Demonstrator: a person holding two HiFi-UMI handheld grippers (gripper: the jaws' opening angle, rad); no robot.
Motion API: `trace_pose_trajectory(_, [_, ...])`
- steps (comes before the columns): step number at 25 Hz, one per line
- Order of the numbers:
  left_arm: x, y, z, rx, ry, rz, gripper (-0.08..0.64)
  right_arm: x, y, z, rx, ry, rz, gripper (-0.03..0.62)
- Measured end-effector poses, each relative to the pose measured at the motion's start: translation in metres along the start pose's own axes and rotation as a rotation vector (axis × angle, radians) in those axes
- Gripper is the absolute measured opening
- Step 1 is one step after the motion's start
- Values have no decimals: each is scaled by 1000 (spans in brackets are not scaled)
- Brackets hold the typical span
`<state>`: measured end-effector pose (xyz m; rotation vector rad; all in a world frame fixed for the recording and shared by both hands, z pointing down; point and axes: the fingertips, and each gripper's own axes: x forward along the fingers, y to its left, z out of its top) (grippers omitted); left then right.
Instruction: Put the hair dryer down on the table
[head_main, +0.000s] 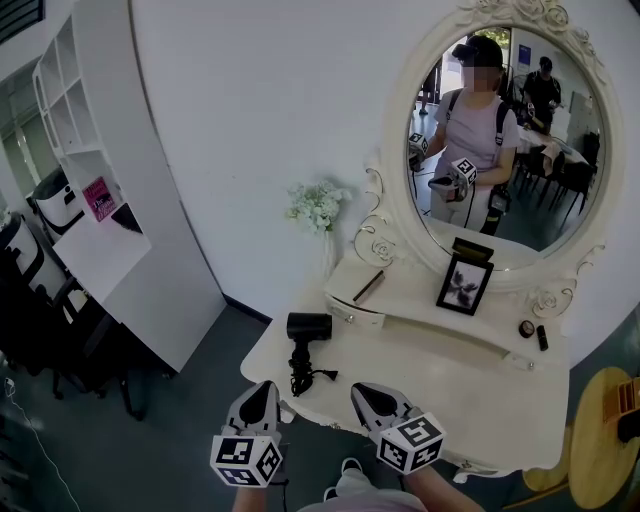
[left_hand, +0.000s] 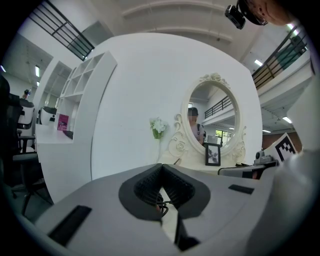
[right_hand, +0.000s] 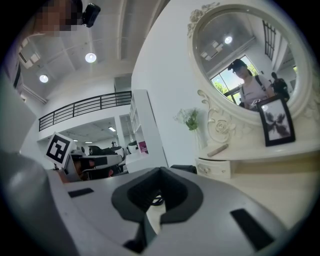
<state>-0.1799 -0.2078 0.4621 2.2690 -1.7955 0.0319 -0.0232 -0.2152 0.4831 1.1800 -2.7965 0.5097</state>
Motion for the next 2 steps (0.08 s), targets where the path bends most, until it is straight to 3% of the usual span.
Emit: trace_pose_trajectory(2, [0, 0, -1, -1, 3, 3, 0, 0, -1, -1, 4, 2, -3, 2])
